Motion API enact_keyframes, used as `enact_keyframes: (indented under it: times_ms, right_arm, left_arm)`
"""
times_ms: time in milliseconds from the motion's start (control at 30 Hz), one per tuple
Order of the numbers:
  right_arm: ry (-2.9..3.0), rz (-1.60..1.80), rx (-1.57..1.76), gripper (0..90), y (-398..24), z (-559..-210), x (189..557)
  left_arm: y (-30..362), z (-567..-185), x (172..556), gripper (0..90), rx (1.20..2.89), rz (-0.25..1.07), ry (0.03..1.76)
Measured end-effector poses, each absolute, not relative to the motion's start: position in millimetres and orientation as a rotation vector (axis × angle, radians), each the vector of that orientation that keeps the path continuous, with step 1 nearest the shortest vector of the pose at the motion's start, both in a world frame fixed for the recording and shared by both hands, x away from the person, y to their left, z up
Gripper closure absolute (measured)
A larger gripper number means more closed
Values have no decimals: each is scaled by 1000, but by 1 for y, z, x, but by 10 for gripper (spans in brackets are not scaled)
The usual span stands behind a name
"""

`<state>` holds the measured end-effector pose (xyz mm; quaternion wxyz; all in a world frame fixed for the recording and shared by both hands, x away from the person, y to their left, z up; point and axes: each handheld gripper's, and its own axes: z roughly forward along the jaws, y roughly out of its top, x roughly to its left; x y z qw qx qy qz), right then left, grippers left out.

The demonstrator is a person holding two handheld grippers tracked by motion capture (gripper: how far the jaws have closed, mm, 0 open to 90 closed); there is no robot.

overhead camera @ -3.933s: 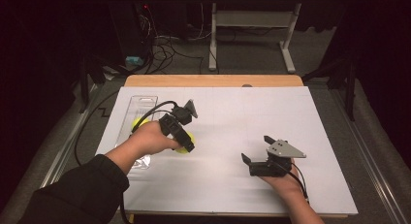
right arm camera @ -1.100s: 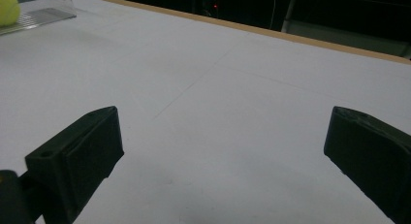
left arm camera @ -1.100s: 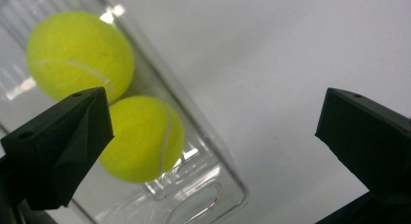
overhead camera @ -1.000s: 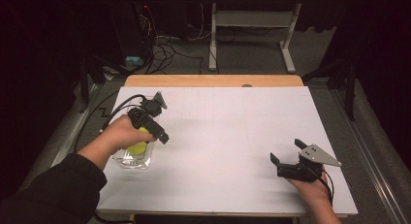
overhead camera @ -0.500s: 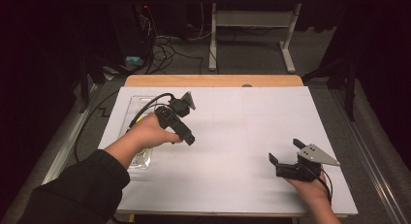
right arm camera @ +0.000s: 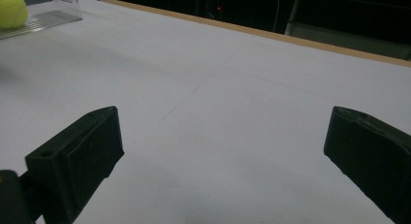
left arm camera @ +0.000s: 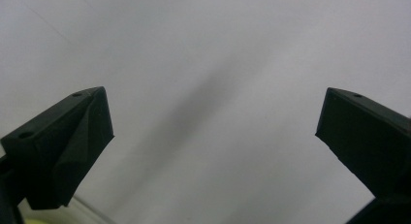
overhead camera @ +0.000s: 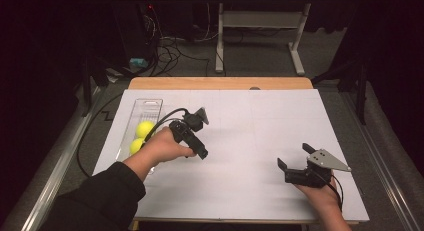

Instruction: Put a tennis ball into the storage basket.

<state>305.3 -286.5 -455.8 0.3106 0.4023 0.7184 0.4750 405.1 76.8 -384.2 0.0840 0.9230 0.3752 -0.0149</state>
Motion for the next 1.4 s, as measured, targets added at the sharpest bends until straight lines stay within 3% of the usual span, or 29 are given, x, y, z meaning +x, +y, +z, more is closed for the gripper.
enact_keyframes:
  times_ms: [167,567,833,1167,1400]
  right_arm:
    - [1904,1253,1057,3,-285,-456,305]
    - [1914,1260,1038,4,-282,-455,303]
    - [1913,1277,1036,4,-281,-455,301]
    - [1928,1292,1039,3,-271,-457,299]
    - [1901,1318,1055,0,-268,-453,286]
  left_arm:
    - [72,-404,395,7,2732,38,1106]
    - [96,-438,361,8,2316,106,1069]
    - [114,-459,341,14,2133,202,1012]
    - [134,-456,324,3,1868,328,844]
    - [149,-451,320,3,1764,315,822]
